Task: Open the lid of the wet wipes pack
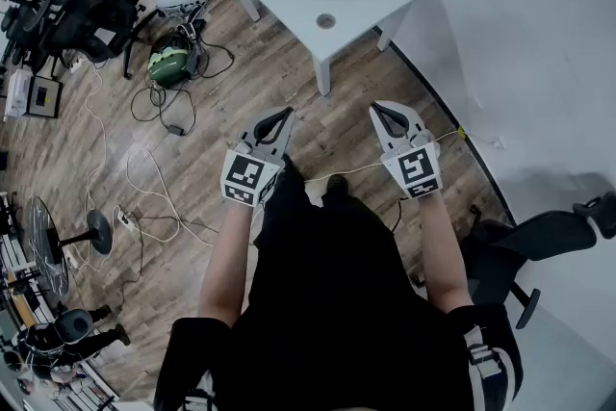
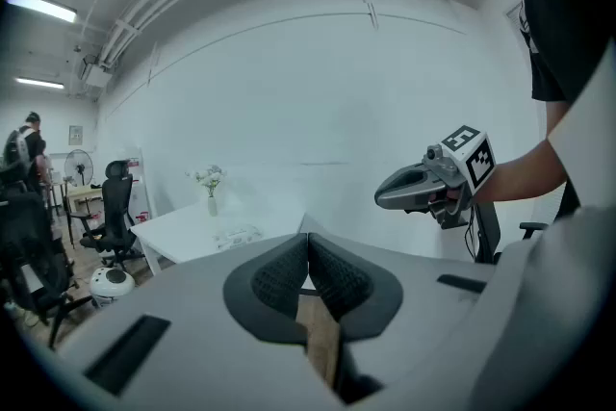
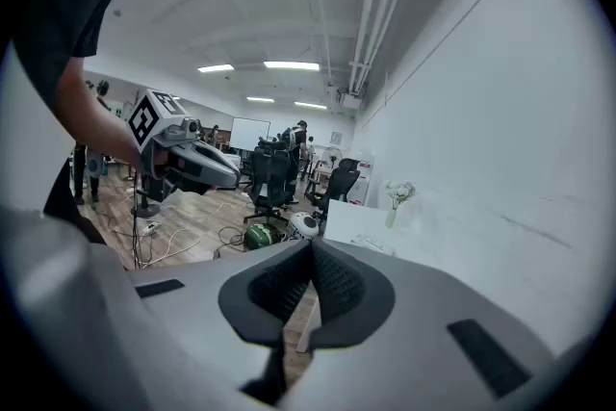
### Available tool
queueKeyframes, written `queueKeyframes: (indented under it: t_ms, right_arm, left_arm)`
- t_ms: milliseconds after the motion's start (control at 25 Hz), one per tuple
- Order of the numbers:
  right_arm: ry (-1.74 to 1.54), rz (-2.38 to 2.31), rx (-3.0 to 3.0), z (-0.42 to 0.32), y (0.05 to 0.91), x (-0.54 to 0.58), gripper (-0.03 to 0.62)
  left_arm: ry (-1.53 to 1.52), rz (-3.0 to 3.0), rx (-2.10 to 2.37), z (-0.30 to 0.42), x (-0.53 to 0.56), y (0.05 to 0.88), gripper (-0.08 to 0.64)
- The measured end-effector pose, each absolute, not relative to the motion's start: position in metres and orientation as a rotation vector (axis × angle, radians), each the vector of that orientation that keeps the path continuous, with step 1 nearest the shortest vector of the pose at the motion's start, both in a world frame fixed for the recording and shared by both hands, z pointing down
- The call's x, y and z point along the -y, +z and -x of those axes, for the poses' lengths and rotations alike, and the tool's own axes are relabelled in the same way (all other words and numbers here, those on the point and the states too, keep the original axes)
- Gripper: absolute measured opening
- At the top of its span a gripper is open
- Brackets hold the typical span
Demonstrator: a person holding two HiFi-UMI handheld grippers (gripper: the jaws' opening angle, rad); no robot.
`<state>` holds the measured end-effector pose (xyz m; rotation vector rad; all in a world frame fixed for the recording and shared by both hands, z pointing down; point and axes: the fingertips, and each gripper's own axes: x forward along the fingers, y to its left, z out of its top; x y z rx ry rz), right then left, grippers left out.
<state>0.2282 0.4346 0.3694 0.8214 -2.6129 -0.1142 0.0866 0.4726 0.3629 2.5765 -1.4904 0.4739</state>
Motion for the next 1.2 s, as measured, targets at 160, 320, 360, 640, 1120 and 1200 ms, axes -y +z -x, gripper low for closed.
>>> queueKeyframes:
  t_ms: [160, 320, 360, 640, 1120, 1200]
  right_arm:
    - [-0.108, -0.861, 2.602, -0.226, 0.369, -0.430, 0.014]
    - [-0.100, -0.875, 2.586, -0.219, 0.368, -0.426, 0.014]
    - [-0.091, -0.880, 2.586, -0.216, 0.368, -0.425, 0.014]
    - [-0.070, -0.904, 2.560, -0.201, 0.373, -0.409, 0.015]
    - [-0.024, -1.024, 2.522, -0.147, 0.367, -0.360, 0.015]
    - [-0.025, -1.050, 2.512, -0.138, 0.366, -0.353, 0.015]
  left_arm:
    - [0.443, -2.585, 1.485, -0.077, -0.470, 0.357, 0.023]
    - [0.427, -2.589, 1.473, -0.067, -0.462, 0.354, 0.023]
    - [0.423, -2.589, 1.470, -0.065, -0.460, 0.355, 0.023]
    - [0.414, -2.610, 1.420, -0.053, -0.440, 0.357, 0.023]
    - [0.384, -2.631, 1.370, 0.015, -0.389, 0.356, 0.023]
    - [0.382, -2.643, 1.351, 0.025, -0.382, 0.356, 0.023]
